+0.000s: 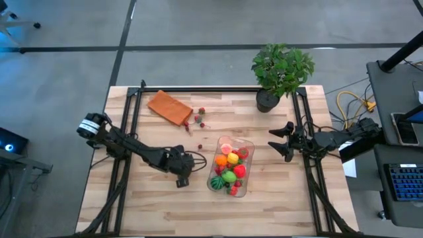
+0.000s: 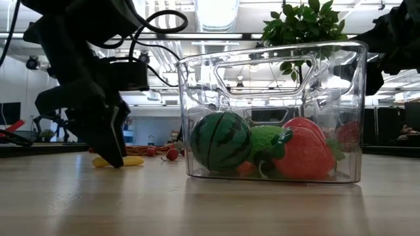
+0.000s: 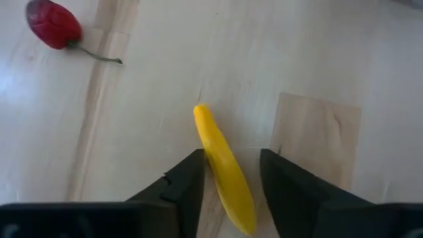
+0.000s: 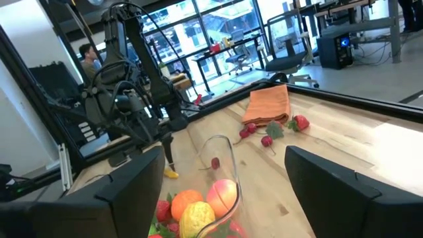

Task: Pick and placing Produce into tupperware
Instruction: Put the bell pepper into the transparent bin, then put the cherry into the transparent bin, then put the strawberry into the transparent bin

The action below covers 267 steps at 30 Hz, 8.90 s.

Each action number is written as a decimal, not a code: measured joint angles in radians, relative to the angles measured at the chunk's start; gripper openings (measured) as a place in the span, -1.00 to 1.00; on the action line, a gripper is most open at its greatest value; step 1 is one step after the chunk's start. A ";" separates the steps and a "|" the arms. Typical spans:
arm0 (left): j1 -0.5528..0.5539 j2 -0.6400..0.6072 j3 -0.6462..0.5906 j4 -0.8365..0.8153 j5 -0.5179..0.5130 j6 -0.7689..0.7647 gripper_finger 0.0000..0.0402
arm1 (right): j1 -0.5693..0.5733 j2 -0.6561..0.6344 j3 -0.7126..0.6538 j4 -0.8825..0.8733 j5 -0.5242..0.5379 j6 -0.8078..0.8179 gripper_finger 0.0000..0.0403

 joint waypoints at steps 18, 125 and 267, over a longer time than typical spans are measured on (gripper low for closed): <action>0.030 -0.122 0.077 -0.060 0.013 0.084 -0.89 | 0.000 0.000 0.000 0.000 0.000 0.000 0.56; 0.426 0.004 0.407 -0.239 0.163 0.523 -0.79 | 0.000 0.007 0.000 0.000 0.000 0.000 0.62; 0.814 0.172 0.657 -0.546 0.291 -0.071 0.47 | 0.000 0.020 0.000 0.000 0.000 0.000 0.61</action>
